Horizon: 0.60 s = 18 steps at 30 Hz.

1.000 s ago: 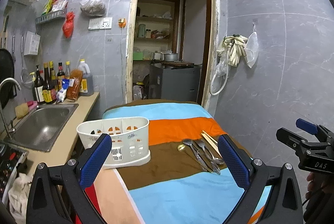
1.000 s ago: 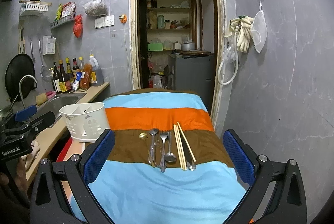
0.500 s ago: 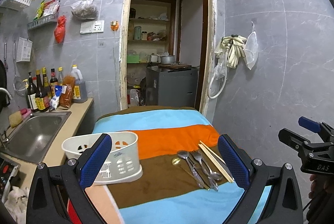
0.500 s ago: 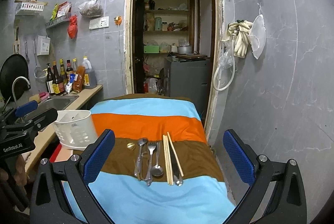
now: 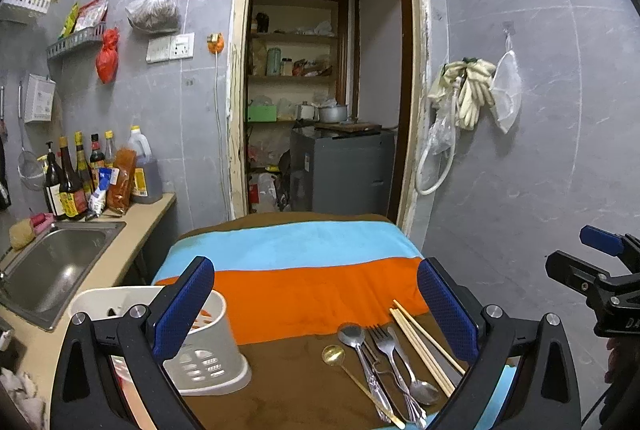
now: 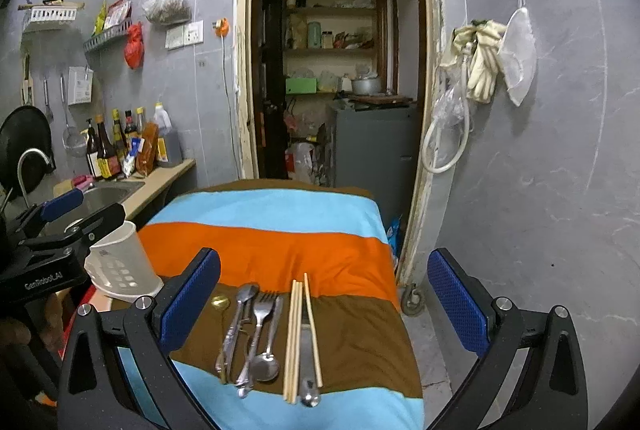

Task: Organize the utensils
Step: 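Move both tools down toward the row of utensils on the brown stripe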

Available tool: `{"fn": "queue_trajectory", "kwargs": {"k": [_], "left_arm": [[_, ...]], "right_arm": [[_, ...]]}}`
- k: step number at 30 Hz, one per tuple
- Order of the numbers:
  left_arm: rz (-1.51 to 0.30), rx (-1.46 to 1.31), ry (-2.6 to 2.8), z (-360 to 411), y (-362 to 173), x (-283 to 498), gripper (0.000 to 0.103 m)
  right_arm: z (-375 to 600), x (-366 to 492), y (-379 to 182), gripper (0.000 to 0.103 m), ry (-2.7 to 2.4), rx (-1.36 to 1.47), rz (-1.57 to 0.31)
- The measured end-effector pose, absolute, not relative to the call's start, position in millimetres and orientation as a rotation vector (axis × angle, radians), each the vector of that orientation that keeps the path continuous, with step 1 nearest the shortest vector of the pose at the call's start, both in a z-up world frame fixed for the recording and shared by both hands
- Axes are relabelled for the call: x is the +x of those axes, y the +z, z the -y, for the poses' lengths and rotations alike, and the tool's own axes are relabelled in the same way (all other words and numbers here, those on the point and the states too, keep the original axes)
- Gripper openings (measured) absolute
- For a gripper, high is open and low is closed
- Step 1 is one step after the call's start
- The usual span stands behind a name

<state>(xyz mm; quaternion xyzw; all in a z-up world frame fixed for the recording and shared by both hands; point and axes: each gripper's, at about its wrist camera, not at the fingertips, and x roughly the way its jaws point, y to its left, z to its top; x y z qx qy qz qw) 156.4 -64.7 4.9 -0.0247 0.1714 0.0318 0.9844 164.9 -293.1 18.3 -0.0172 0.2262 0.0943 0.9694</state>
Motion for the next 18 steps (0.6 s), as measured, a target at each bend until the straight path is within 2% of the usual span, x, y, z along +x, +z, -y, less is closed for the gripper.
{"fn": "queue_trajectory", "kwargs": {"k": [16, 18], "left_arm": [[-0.611, -0.158, 0.07, 70, -67, 222, 0.102], [-0.642, -0.184, 0.071, 67, -78, 229, 0.102]], "right_arm": [[312, 256, -71, 0.101, 0.315, 0.101, -0.692], [310, 265, -83, 0.091, 0.33, 0.106, -0.715]]}}
